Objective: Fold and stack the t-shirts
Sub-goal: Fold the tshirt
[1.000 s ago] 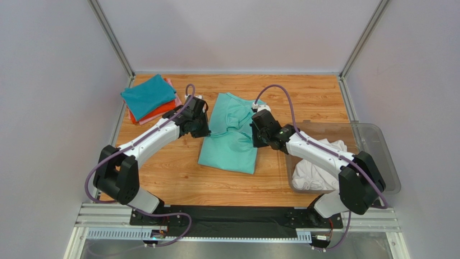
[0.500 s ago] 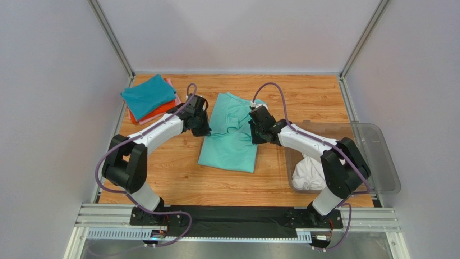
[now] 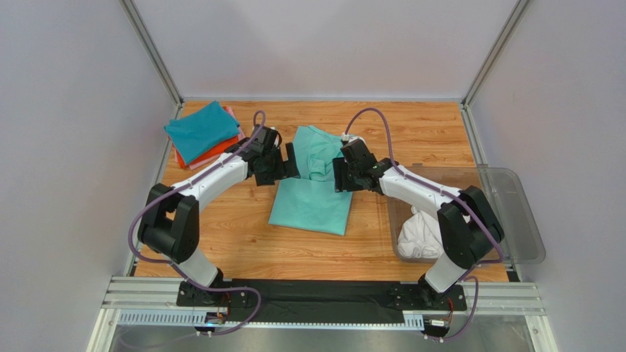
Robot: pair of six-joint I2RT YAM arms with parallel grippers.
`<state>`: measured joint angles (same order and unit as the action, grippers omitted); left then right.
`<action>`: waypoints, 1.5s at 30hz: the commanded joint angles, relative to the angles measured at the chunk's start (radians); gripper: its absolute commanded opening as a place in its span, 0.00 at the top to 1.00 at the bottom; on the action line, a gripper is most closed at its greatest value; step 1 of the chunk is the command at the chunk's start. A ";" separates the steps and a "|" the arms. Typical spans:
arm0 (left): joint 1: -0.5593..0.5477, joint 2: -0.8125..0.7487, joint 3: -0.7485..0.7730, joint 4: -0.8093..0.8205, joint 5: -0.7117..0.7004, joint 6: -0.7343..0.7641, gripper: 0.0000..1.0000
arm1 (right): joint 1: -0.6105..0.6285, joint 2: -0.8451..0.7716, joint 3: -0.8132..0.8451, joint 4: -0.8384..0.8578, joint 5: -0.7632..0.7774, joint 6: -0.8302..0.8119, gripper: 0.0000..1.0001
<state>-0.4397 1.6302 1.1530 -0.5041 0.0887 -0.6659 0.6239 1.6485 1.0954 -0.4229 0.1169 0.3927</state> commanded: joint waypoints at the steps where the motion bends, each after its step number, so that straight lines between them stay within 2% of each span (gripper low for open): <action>1: 0.006 -0.111 0.005 -0.002 0.017 0.000 0.00 | -0.004 -0.130 0.006 0.004 -0.069 0.012 0.33; 2: 0.006 -0.148 -0.016 -0.002 0.032 -0.004 0.00 | -0.001 -0.150 -0.020 0.009 -0.082 0.020 0.23; 3: 0.006 -0.165 -0.030 -0.001 0.042 -0.006 0.00 | 0.000 -0.171 -0.035 0.010 -0.103 0.024 0.00; 7: 0.004 -0.266 -0.125 -0.001 0.095 -0.023 0.00 | 0.034 -0.291 -0.127 0.022 -0.152 0.067 0.00; 10: 0.004 -0.406 -0.237 -0.002 0.097 -0.041 0.00 | 0.088 -0.406 -0.207 0.032 -0.168 0.113 0.00; 14: 0.004 -0.539 -0.408 -0.011 0.097 -0.067 0.00 | 0.180 -0.499 -0.325 0.088 -0.132 0.213 0.00; 17: 0.004 -0.627 -0.507 -0.023 0.065 -0.096 0.00 | 0.210 -0.565 -0.426 0.151 -0.118 0.316 0.00; 19: 0.004 -0.683 -0.553 -0.011 0.057 -0.124 0.03 | 0.226 -0.623 -0.503 0.174 -0.021 0.403 0.00; 22: 0.006 -0.720 -0.614 0.015 0.049 -0.138 0.06 | 0.237 -0.685 -0.581 0.234 -0.020 0.457 0.00; 30: 0.013 -0.609 -0.641 0.099 0.014 -0.153 0.10 | 0.264 -0.704 -0.628 0.260 -0.019 0.488 0.00; 31: 0.016 -0.574 -0.635 0.111 0.026 -0.150 0.16 | 0.267 -0.701 -0.628 0.260 -0.020 0.488 0.00; 36: 0.027 -0.506 -0.628 0.159 0.003 -0.162 0.23 | 0.278 -0.682 -0.625 0.260 -0.011 0.482 0.00; 38: 0.030 -0.465 -0.625 0.176 0.002 -0.161 0.30 | 0.278 -0.674 -0.621 0.260 -0.011 0.477 0.00; 44: 0.033 -0.377 -0.618 0.228 0.042 -0.159 0.42 | 0.277 -0.662 -0.620 0.260 -0.006 0.469 0.00; 45: 0.033 -0.368 -0.615 0.231 0.042 -0.158 0.47 | 0.277 -0.659 -0.620 0.259 -0.005 0.469 0.00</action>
<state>-0.4110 1.2297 0.5182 -0.3126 0.1261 -0.8288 0.8955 0.9848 0.4694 -0.2085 0.0795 0.8597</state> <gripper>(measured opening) 0.557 0.998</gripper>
